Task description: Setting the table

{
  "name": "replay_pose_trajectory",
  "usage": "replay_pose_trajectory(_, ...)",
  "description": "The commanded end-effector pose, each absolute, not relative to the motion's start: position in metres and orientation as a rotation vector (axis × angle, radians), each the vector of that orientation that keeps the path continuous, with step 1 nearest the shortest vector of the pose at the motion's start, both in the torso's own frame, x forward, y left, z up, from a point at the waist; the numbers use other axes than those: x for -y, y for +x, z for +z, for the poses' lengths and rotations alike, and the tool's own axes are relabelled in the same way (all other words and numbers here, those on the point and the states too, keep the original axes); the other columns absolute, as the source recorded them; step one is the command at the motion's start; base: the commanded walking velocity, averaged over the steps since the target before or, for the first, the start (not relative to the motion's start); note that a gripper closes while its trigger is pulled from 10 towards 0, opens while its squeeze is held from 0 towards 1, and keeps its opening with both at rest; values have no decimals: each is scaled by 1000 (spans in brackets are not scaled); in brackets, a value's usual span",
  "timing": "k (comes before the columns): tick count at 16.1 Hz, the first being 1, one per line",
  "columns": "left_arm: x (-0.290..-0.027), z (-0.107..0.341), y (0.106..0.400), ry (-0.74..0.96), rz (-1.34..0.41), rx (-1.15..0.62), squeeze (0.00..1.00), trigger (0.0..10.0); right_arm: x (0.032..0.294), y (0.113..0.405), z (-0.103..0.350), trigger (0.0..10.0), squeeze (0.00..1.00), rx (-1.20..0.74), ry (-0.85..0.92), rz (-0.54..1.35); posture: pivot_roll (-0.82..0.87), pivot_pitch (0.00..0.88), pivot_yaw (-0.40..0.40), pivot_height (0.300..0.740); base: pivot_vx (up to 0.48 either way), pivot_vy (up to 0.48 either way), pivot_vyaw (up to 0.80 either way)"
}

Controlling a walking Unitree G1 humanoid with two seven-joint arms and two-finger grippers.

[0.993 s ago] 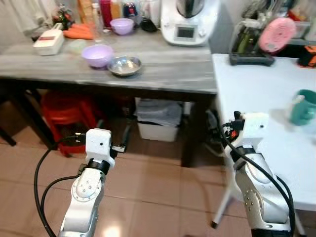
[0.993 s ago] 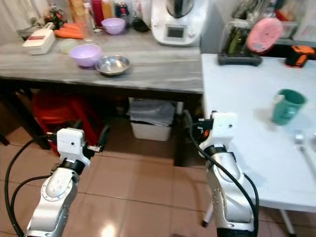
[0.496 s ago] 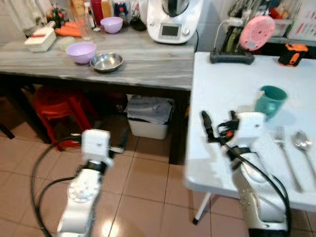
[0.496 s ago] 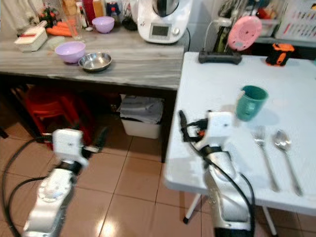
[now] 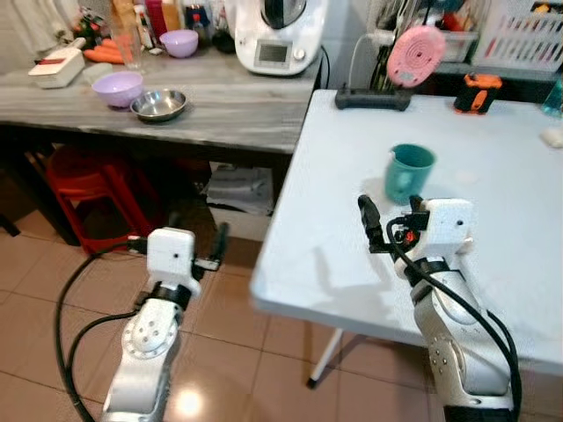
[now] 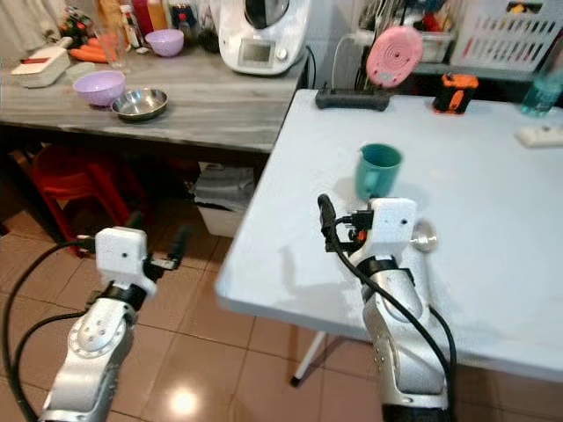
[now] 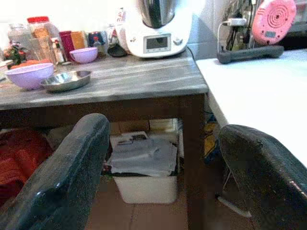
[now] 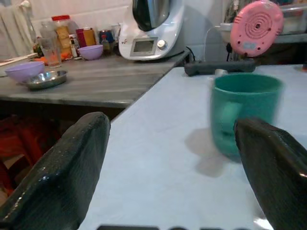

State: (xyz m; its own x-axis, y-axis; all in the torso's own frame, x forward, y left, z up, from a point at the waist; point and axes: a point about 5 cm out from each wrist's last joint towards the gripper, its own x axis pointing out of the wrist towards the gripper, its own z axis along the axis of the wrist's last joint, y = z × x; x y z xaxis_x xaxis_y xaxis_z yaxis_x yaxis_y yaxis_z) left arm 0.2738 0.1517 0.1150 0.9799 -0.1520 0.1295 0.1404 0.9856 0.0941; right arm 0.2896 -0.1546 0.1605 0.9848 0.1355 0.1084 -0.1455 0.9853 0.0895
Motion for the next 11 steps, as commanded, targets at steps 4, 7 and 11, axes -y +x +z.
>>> replay_pose_trajectory(4,-145,115,274,95,-178,138,0,10000,161,289,158,10000,0,89,95,108,-64,65,50,740,0,-154,0)
replay_pose_trajectory(7,-145,111,273,84,-200,117,0,10000,162,291,155,10000,0,73,94,88,-57,65,47,740,0,0,0)
replay_pose_trajectory(11,-140,108,269,54,-404,112,0,10000,158,295,146,10000,0,8,83,73,-54,62,42,740,0,0,0)
